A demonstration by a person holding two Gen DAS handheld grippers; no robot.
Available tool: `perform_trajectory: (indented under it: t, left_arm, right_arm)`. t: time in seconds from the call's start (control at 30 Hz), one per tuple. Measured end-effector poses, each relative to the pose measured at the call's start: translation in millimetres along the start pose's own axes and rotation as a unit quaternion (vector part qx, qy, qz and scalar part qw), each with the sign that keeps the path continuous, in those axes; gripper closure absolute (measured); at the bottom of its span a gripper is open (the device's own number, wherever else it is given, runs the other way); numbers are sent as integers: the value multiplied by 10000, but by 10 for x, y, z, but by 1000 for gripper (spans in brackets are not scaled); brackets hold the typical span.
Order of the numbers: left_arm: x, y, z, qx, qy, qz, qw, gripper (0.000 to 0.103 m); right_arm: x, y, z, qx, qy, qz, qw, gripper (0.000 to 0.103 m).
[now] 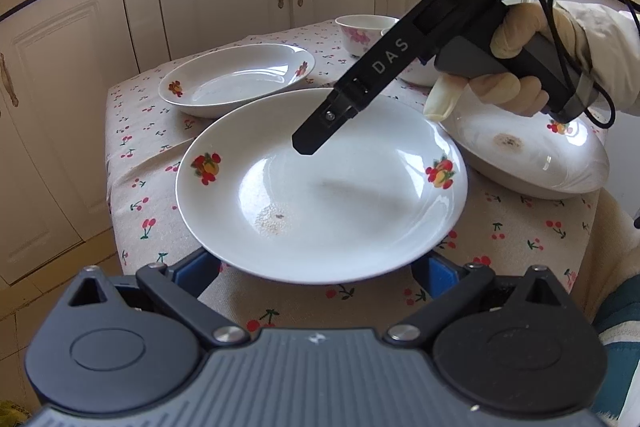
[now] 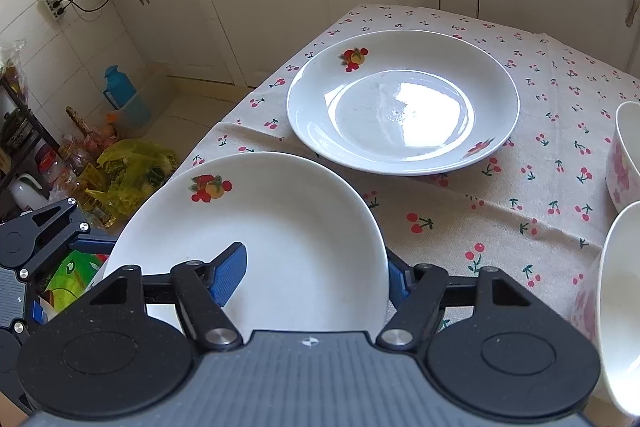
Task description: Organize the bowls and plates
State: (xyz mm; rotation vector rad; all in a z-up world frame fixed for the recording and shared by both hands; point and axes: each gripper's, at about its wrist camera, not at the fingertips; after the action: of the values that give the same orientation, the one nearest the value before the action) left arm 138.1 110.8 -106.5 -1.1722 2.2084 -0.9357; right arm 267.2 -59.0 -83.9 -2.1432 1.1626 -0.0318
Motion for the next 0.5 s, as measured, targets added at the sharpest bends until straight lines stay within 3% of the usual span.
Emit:
perform_trajectory:
  t: [0.17, 0.5]
  left_arm:
    - [11, -5, -37, 2, -71, -38, 10000, 2]
    - [102, -9, -417, 3, -519, -479, 9975, 1]
  right_arm:
    - [-89, -11, -49, 107, -35, -172, 9998, 6]
    - [-338, 222, -703, 618, 286, -706, 9952, 0]
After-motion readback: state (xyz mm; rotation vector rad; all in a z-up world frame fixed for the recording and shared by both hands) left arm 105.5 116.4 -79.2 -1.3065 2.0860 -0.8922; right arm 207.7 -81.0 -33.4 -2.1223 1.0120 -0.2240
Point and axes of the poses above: each gripper's, at about its wrist camera, not at the fingertips, and z roughly the way its jaws point, x to its right, y to its underside, and after that the axes turned 4 degrees about -y, right-handed
